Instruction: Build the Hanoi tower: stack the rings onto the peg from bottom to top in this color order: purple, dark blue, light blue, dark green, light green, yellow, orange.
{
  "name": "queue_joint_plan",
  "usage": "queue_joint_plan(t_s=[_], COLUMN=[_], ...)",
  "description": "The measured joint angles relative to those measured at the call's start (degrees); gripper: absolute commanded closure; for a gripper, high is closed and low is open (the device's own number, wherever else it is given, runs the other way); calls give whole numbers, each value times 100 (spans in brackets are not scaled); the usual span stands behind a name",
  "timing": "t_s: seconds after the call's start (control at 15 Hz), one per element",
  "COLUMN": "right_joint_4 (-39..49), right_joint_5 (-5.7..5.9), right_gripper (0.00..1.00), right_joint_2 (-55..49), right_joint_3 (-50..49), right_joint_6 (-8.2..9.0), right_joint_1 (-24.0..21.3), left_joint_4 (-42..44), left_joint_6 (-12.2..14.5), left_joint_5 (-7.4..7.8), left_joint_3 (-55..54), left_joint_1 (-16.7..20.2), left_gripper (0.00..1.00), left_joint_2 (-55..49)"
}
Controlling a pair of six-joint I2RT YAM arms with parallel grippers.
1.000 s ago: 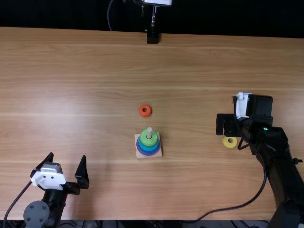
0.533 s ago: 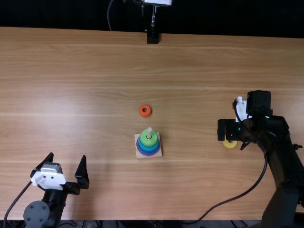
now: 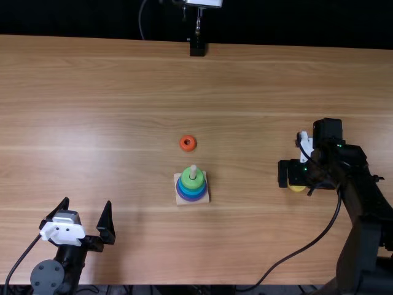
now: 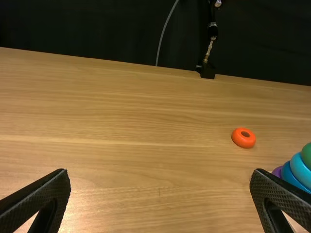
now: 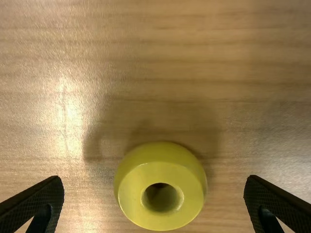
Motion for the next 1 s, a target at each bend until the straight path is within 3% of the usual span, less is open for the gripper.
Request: queue_joint_plan(t_s=[0.87,0.93,1.0], right_joint_4=[0,-7,-4], right_joint_5=[17,17,20], right_gripper=[0,3,23], right_joint_2=[321,321,321], right_joint_3=[87,85,87], right_joint_6=[2,2,4], right_joint_1=[0,-2,-2], left_joint_4=[0,0,0], left_joint_6=[0,-2,0], left_joint_5=[0,2,0], left_joint_3=[0,0,0], left_joint_1=[0,2,0], left_gripper=[0,0,0], left_joint_2=[-2,-2,-2])
